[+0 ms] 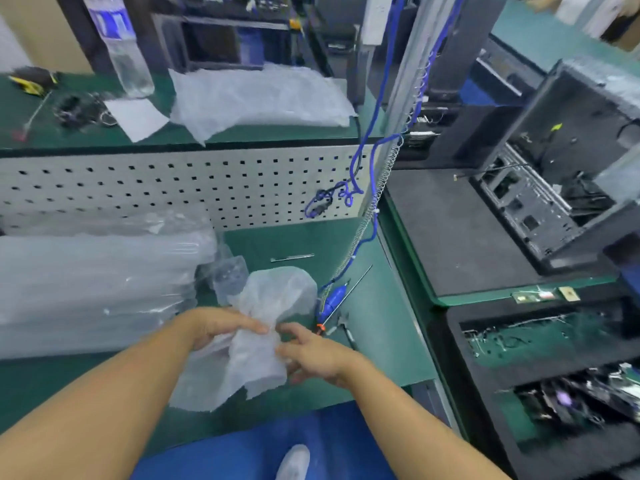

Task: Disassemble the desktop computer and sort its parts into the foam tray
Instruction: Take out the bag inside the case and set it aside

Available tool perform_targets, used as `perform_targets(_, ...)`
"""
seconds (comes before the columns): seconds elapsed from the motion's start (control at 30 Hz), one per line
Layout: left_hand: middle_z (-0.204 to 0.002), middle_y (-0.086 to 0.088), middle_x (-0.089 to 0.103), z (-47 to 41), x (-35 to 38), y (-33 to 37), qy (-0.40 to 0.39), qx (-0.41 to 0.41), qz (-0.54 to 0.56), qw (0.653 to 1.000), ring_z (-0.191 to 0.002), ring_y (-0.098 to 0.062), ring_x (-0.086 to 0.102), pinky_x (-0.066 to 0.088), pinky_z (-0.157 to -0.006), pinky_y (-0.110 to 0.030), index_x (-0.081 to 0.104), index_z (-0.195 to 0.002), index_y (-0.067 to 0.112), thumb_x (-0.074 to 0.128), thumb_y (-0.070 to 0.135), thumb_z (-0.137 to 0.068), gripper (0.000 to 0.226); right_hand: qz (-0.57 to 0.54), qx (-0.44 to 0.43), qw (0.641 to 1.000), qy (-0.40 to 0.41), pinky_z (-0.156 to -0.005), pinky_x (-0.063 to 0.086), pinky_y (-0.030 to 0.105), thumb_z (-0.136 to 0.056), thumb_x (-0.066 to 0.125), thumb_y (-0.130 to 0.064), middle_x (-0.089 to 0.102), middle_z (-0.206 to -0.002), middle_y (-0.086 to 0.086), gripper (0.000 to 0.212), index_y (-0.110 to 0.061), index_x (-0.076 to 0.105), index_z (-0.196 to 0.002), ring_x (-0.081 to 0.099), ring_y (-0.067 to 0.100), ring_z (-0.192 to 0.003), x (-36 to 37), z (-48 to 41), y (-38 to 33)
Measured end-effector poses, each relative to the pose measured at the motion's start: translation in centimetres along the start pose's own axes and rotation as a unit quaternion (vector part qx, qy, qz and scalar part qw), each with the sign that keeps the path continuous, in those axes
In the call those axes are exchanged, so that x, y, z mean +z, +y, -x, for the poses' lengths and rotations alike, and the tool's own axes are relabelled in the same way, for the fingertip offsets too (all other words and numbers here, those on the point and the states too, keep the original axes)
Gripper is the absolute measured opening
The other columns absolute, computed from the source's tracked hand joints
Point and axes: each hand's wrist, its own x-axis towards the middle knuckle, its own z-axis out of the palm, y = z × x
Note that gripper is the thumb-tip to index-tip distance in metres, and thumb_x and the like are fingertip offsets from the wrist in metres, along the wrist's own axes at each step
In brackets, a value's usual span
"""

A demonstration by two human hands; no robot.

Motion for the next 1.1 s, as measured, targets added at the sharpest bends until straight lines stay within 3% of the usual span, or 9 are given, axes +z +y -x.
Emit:
perform_targets(0.13,-0.107,-0.018,0.073,0.3,-2.2,-2.6,0.086,0.055,0.208,0.973,-0.090,-0.031,0.073,0.056,-0.075,-0.037,0.064,-0.124,0.005,0.082,0.035,-0.073,0.062,0.021,-0.045,0.999,0.013,-0.091,0.050,0.036,-0.095,0.060,-0.032,0.054,-0.136,0.002,0.069,-0.033,0.019,-0.150,0.056,0.020,-0.111,1.5,-3.4,-1.3)
perform_targets(0.3,-0.118,-0.018,0.069,-0.5,-3.8,-5.7,0.269,0.124,0.401,0.867,-0.109,-0.037,0.065,0.047,-0.102,-0.051,0.065,-0.124,0.008,0.063,0.054,-0.081,0.062,0.064,-0.090,0.993,0.040,-0.107,0.033,0.030,-0.085,0.065,-0.038,0.025,-0.157,-0.008,0.083,-0.041,0.014,-0.151,0.033,0.010,-0.135,3.4,-6.2,-2.3)
perform_targets(0.4,-0.142,-0.014,0.051,-1.4,-4.1,-7.9,0.425,-0.015,0.274,0.863,-0.131,-0.037,0.047,0.036,-0.112,-0.049,0.047,-0.143,0.014,0.054,0.076,-0.077,0.091,0.082,-0.060,0.994,0.035,-0.113,0.032,0.040,-0.079,0.065,-0.046,0.019,-0.160,-0.006,0.090,-0.041,0.012,-0.152,0.031,0.019,-0.141,4.4,-7.0,-2.0)
perform_targets(0.47,-0.147,-0.015,0.043,-2.4,-3.4,-9.2,0.415,-0.102,0.273,0.862,-0.131,-0.039,0.044,0.039,-0.108,-0.049,0.036,-0.148,0.009,0.048,0.078,-0.082,0.096,0.099,-0.041,0.993,0.043,-0.112,0.033,0.040,-0.081,0.064,-0.043,0.020,-0.160,-0.001,0.090,-0.037,0.012,-0.154,0.033,0.022,-0.140,4.6,-7.3,-1.4)
perform_targets(0.57,-0.127,-0.015,0.057,-2.9,-2.2,-9.0,0.384,-0.154,0.332,0.847,-0.107,-0.037,0.060,0.054,-0.079,-0.043,0.037,-0.142,0.005,0.054,0.081,-0.075,0.103,0.113,-0.014,0.993,0.044,-0.110,0.034,0.041,-0.085,0.062,-0.037,0.024,-0.158,0.005,0.085,-0.033,0.013,-0.154,0.037,0.027,-0.137,4.1,-7.3,-0.7)
perform_targets(0.7,-0.143,-0.023,0.038,-2.8,-1.7,-7.0,0.565,-0.152,0.114,0.803,-0.127,-0.043,0.043,0.042,-0.097,-0.053,0.021,-0.146,-0.002,0.071,0.073,-0.067,0.120,0.128,0.000,0.990,0.057,-0.102,0.037,0.034,-0.086,0.061,-0.040,0.029,-0.154,0.008,0.081,-0.031,0.017,-0.153,0.042,0.028,-0.133,2.5,-6.4,0.0)
perform_targets(0.83,-0.135,-0.020,0.040,-1.3,-0.8,-4.1,0.717,0.040,-0.059,0.694,-0.120,-0.040,0.041,0.037,-0.092,-0.054,0.030,-0.138,0.009,0.078,0.061,-0.061,0.104,0.116,0.002,0.990,0.079,-0.094,0.048,0.038,-0.090,0.058,-0.032,0.042,-0.143,0.008,0.067,-0.030,0.025,-0.148,0.058,0.024,-0.098,0.9,-4.8,0.5)
perform_targets(1.03,-0.128,-0.009,0.052,-1.2,2.6,0.9,0.617,0.318,-0.424,0.582,-0.116,-0.032,0.049,0.030,-0.090,-0.048,0.059,-0.112,0.014,0.054,0.036,-0.079,0.040,0.061,-0.021,0.991,0.119,-0.086,0.053,0.046,-0.092,0.055,-0.019,0.057,-0.117,0.007,0.054,-0.021,0.036,-0.143,0.056,0.026,-0.083,-1.7,-1.8,0.9)
perform_targets(1.1,-0.103,-0.004,0.064,-1.4,5.2,2.6,0.514,0.365,-0.455,0.630,-0.095,-0.030,0.061,0.039,-0.079,-0.044,0.064,-0.095,0.016,0.044,0.033,-0.082,0.029,0.048,-0.029,0.989,0.135,-0.078,0.052,0.042,-0.092,0.052,-0.015,0.059,-0.105,0.009,0.049,-0.016,0.038,-0.139,0.056,0.025,-0.079,-2.6,-0.5,1.3)
